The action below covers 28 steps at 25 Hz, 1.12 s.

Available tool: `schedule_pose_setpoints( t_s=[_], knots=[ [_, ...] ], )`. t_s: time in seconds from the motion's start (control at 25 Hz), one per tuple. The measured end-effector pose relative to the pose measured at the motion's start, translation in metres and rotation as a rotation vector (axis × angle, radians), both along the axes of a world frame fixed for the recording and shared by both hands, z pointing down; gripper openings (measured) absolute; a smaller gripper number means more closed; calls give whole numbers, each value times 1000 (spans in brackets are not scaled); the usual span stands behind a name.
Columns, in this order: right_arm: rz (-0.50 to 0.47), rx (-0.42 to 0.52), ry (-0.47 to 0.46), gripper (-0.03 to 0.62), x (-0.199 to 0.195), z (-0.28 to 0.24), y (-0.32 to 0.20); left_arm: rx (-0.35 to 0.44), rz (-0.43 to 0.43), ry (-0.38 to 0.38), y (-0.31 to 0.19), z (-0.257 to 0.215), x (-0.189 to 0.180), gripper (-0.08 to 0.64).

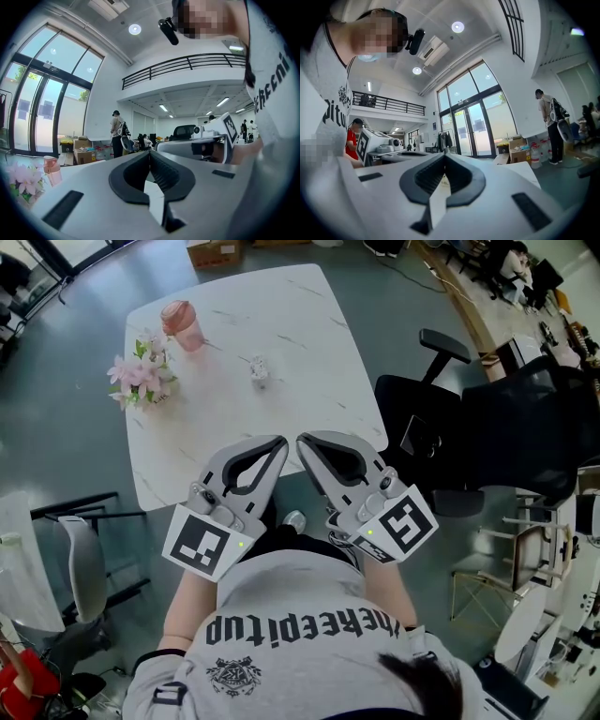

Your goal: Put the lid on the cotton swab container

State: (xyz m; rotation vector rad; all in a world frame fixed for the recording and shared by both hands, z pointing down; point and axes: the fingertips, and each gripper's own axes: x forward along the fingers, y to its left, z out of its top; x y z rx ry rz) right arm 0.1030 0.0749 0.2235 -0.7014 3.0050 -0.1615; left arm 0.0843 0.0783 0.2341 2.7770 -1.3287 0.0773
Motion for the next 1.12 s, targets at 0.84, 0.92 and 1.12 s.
schedule_pose_setpoints(
  t_s=[0.84, 0.92, 1.12],
  knots=[
    [17, -27, 18, 11, -37, 3, -68, -11, 16, 9, -69, 3, -39, 15],
    [22, -34, 19, 11, -41, 5, -74, -13, 27, 8, -74, 5, -43, 15],
    [39, -56, 16, 11, -48, 10, -90, -31, 45, -1, -89, 10, -50, 15]
  ],
)
